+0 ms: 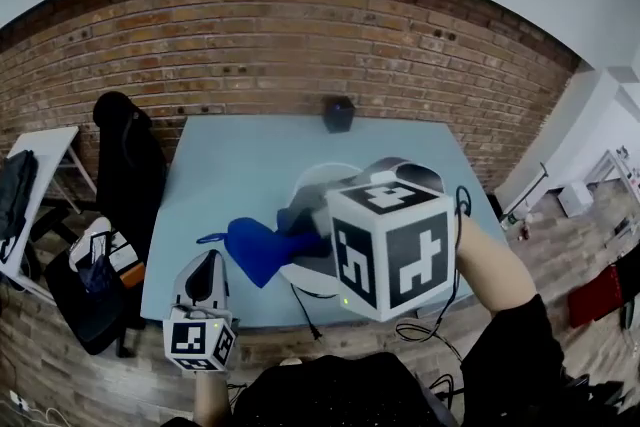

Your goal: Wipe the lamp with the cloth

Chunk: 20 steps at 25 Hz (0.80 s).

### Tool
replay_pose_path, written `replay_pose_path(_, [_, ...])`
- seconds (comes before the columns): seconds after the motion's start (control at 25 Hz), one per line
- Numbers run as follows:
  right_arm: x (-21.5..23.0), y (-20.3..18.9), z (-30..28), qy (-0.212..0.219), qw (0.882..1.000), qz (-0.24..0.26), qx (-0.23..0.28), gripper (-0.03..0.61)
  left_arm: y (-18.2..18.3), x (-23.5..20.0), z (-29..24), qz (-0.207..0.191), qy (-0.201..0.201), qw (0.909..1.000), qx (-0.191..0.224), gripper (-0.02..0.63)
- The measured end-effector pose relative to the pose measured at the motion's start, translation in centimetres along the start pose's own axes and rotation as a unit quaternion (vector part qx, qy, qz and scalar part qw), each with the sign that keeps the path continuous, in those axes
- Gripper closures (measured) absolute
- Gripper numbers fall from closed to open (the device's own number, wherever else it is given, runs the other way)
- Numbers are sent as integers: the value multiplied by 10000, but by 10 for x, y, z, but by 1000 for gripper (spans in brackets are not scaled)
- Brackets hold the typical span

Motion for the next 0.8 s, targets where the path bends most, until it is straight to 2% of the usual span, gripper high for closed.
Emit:
replay_pose_path(0.08, [-9,-15,14,-589,9978,-300,-81,517,6,4,-13,-116,-176,9998,71,605])
replay_pose_path(0.16, [-19,-26,24,-995,9936,-511,-174,517,12,7,-26,-227,-344,9991,87,605])
replay_pose_path(0.28, [-30,-38,36,-1472,9852,-826,-311,517,20,14,-46,-354,-618,9974,88,606])
replay_pose_path(0.36, [-37,-44,32,-1636,9801,-1054,-386,517,26,20,-55,-425,-776,9960,140,606])
replay_pose_path(0.56, [-63,-61,-20,-1548,9739,-1581,-509,517,25,36,-67,-423,-1081,9931,140,604])
replay_pose_path(0.8, [-96,-85,-88,-1029,9626,-2501,-145,517,8,39,-66,-351,-1184,9923,-42,605])
Point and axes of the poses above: the fingertips, and each gripper's own axes: z backward along the fingers, x to its right, y out of its top, the point moved 4 cm from there along z, backward along the fingers, and after that the axes turned 2 degrees about -x, right-handed, at the moved point
